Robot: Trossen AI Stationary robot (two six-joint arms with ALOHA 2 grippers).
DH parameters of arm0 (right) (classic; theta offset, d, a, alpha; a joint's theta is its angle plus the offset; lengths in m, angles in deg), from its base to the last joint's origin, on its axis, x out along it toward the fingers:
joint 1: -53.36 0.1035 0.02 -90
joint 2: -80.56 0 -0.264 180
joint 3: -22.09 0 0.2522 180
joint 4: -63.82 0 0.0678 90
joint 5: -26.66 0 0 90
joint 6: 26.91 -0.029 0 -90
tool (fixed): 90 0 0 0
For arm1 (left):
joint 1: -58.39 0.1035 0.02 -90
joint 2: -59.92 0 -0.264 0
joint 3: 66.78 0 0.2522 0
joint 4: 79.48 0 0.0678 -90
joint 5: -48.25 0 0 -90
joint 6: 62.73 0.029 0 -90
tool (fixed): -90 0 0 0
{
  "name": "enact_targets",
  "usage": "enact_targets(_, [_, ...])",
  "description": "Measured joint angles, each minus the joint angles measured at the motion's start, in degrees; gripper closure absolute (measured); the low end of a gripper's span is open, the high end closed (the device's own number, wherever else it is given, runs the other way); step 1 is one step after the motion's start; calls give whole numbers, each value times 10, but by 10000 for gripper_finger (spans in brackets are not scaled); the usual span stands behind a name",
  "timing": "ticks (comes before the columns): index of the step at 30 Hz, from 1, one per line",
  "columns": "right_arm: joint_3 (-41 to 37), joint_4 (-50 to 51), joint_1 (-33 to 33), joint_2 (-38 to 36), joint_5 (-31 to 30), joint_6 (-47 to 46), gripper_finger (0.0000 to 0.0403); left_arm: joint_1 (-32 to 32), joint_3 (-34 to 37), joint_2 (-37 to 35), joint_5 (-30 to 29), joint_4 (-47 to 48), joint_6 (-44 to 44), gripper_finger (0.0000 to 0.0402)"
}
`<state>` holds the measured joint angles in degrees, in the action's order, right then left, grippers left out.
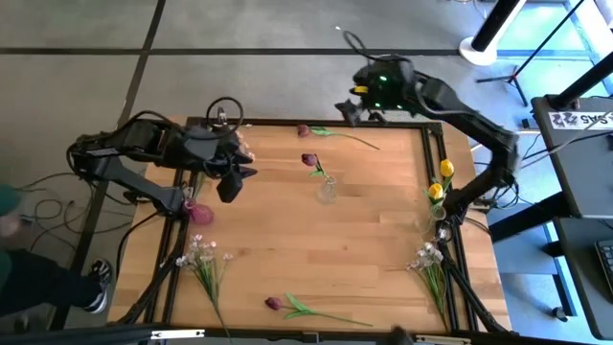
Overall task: Sort flowers into vase by color
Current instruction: Put the top red tulip into the top transparent vase
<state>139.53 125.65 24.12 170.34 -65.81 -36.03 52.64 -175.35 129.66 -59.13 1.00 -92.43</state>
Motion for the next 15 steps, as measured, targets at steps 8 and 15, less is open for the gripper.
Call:
enact_targets(8, [0,-4,-56,125,53,56,68,-34,0,-1,-41,10,-31,243])
enact_targets(15, [0,-7,-81,233,76,99,68,-50,0,-1,-102,12,-38,243])
